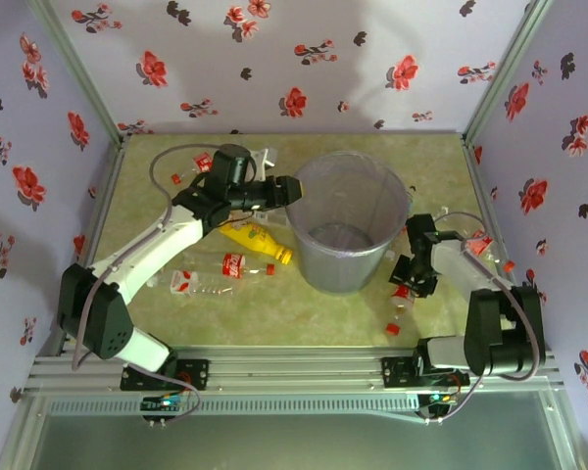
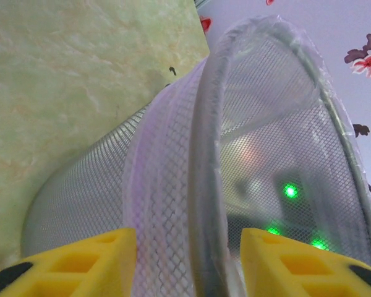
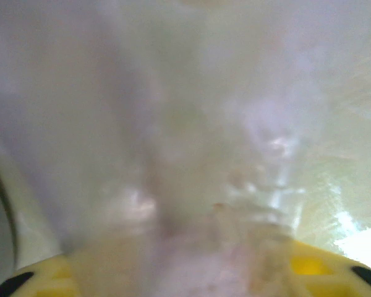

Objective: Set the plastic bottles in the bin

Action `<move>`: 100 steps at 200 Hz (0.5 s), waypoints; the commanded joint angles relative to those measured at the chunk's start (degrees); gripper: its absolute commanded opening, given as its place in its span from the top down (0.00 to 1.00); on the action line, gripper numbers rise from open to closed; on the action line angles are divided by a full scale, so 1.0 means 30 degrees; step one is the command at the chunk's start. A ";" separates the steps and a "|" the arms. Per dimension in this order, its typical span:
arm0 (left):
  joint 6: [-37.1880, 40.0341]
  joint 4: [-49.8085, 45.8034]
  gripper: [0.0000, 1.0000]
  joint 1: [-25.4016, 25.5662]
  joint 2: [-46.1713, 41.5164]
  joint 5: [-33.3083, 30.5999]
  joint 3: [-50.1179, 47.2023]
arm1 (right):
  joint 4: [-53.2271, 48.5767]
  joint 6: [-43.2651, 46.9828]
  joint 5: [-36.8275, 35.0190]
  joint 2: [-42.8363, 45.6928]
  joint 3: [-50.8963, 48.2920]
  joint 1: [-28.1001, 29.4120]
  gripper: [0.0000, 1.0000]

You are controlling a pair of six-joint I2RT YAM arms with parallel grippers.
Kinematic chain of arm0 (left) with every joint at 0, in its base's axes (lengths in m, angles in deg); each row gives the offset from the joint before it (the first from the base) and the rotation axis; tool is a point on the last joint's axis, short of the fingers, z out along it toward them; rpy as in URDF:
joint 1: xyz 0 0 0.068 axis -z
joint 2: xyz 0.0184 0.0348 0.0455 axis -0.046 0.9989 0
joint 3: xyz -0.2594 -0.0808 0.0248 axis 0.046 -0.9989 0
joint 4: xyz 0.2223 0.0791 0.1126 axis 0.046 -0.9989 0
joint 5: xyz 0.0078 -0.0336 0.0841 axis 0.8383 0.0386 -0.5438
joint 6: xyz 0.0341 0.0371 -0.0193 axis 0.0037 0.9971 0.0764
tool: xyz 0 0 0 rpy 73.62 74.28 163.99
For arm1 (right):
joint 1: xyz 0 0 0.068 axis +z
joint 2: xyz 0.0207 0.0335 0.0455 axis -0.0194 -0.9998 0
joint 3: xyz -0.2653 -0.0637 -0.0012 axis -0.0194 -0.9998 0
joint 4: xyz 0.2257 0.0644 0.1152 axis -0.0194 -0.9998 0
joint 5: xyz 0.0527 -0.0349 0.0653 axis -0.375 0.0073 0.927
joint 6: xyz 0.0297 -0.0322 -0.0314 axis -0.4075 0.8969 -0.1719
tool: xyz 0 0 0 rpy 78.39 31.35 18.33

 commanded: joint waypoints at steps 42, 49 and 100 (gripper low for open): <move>0.0529 -0.0572 0.62 0.0051 0.0561 -0.0586 0.0580 | -0.3767 0.0483 -0.1341 0.2093 0.2575 -0.0128 0.65; 0.0544 -0.0618 0.63 0.0057 0.0551 -0.0567 0.0606 | -0.4500 0.0581 -0.1648 0.2479 0.3303 -0.0128 0.66; 0.0564 -0.0733 0.64 0.0081 0.0610 -0.0774 0.0720 | -0.8791 0.1512 -0.6279 0.5191 1.0277 -0.0126 0.69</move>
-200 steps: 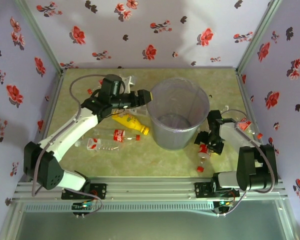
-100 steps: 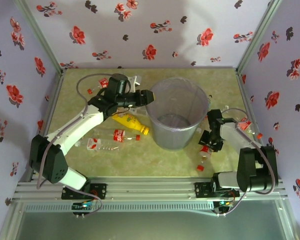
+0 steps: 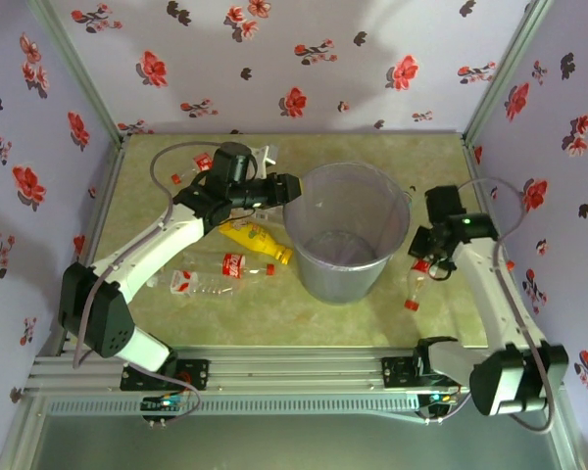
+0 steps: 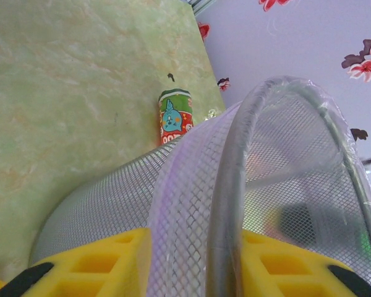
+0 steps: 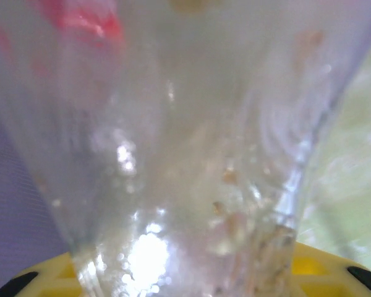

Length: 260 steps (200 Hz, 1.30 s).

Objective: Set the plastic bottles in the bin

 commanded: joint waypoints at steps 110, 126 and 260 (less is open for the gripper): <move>0.0665 -0.1618 0.67 0.0405 0.0464 -0.1038 0.1497 | 0.8272 0.0500 0.2128 0.1093 0.9296 0.1637 0.71; 0.0637 -0.1672 0.67 0.0436 0.0445 -0.1160 0.1564 | 0.9282 0.0400 0.2740 0.0085 0.9849 0.2790 0.71; 0.0353 -0.1699 0.76 0.0579 0.0783 -0.1916 0.1864 | 0.9539 0.1385 0.6729 -0.3562 0.5209 0.9284 0.76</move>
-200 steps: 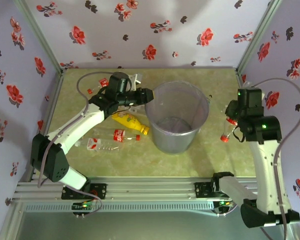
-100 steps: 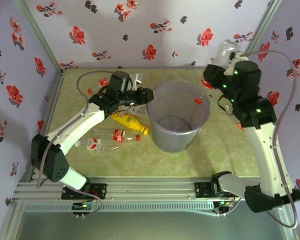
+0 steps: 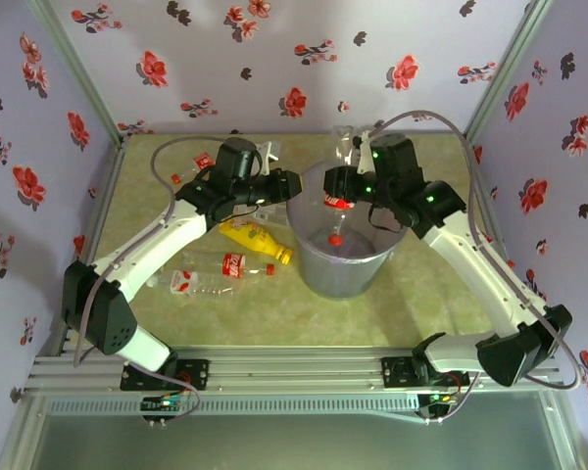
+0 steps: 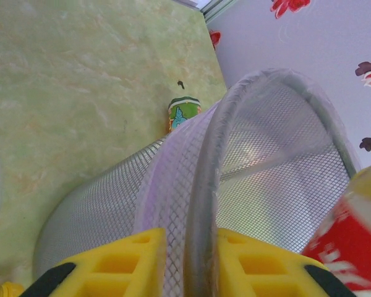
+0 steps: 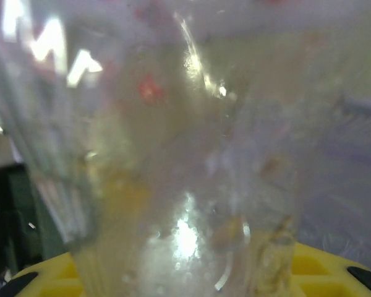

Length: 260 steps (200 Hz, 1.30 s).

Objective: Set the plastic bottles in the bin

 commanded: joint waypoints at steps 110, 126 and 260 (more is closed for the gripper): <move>0.0102 0.0123 0.84 0.0122 0.0417 -0.0883 0.0158 | 0.1157 0.1068 0.0684 0.0831 -0.6025 0.0690 0.54; 0.0062 0.0211 0.85 0.0120 0.0443 -0.0883 0.0092 | 0.1072 0.1148 0.0600 0.0742 -0.6049 0.0676 0.45; 0.0017 0.0345 0.94 0.0123 0.0324 -0.1752 0.0026 | -0.2582 0.1763 -0.3692 0.2742 -0.0849 0.0026 0.18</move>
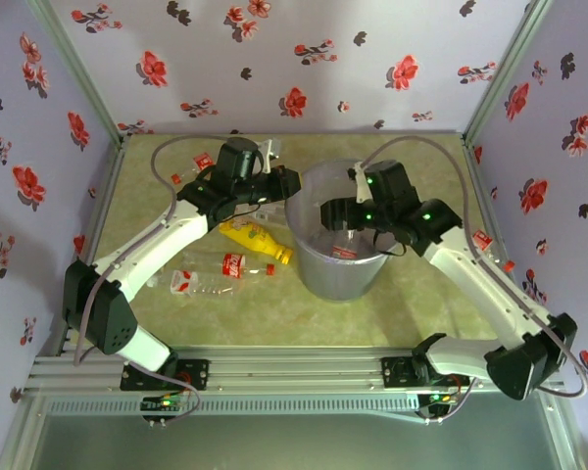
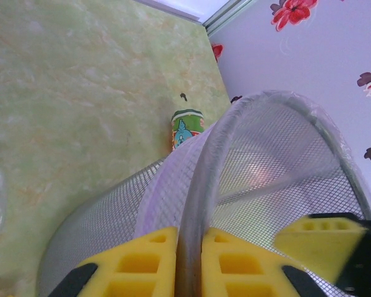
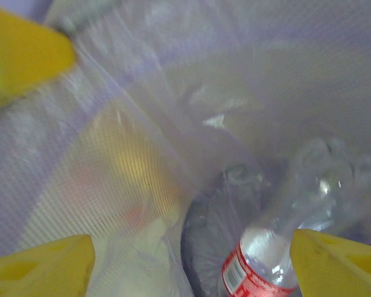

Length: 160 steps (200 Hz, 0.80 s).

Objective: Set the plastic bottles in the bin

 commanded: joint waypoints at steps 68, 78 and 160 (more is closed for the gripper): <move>0.0280 -0.0360 0.97 0.0036 -0.0346 -0.2013 0.0158 | -0.2735 -0.3455 -0.8067 0.2742 0.2304 -0.5898 0.22; 0.0319 -0.0366 0.97 0.0047 -0.0352 -0.2085 0.0216 | -0.2879 -0.3594 -0.8307 0.2575 0.1705 -0.6481 0.23; 0.0502 -0.0605 0.98 0.0042 -0.0478 -0.2425 0.0260 | 0.0722 -0.5088 -0.6126 -0.0688 -0.3356 -0.8251 0.24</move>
